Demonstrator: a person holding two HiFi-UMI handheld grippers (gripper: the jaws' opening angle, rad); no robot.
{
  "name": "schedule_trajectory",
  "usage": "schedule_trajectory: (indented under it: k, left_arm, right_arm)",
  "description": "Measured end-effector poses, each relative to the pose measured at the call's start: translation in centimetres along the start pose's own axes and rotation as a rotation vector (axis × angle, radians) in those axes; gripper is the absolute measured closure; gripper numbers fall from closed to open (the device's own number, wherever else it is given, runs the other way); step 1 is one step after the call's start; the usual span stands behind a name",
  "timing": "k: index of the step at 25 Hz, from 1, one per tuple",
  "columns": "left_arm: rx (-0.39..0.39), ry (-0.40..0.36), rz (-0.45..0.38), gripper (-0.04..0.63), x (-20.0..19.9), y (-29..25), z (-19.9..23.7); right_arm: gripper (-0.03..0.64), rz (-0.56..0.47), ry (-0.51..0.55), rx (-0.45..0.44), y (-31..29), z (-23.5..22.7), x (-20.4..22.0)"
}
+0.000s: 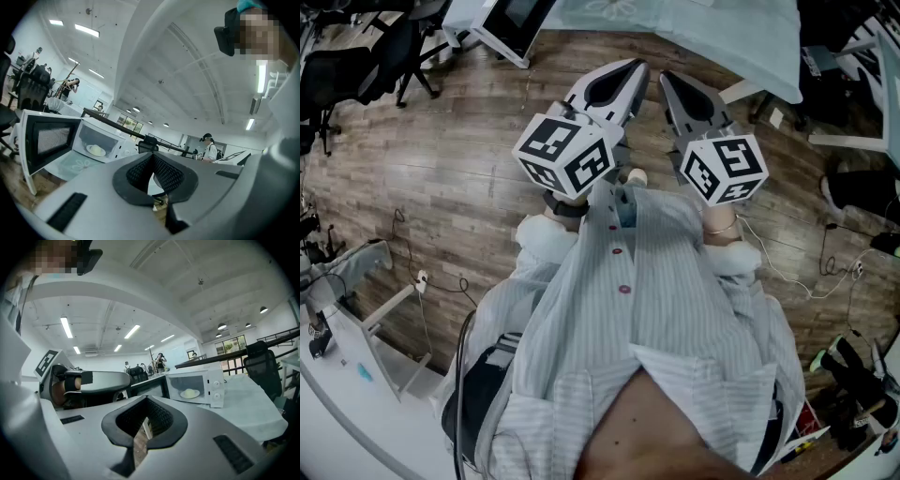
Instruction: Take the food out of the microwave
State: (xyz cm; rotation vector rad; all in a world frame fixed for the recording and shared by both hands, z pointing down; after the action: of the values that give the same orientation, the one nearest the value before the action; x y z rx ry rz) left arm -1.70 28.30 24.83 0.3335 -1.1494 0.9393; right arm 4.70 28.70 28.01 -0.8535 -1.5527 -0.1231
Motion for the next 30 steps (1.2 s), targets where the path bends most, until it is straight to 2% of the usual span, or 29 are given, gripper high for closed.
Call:
schedule_trajectory:
  k: [9,21,30]
  left_arm:
    - [0.014,0.021,-0.005,0.588,0.2,-1.2,-0.6]
    - [-0.040,0.036,-0.009,0.586,1.9,-0.1,-1.8]
    - [-0.044,0.055,-0.019,0.586,0.6,-1.8,2.5]
  right_arm:
    - [0.584,-0.024,0.018,-0.021,0.4,-0.6,-0.1]
    - [0.584,-0.021,0.024,-0.061,1.4,-0.1,0.9]
    - [0.584,0.016,0.005,-0.084,-3.1,-1.2,0.3]
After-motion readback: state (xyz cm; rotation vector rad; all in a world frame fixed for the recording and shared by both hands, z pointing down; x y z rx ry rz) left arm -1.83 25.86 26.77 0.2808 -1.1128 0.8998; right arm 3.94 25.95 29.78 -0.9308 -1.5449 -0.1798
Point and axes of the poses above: the fingertips, and each gripper's own axes: y backward along the fingers, z to its left, x out of its underside, the point moved 2 cm from there along y, backward along the fingers, and after that the axes turned 13 degrees about z, right-handed, at the moved point
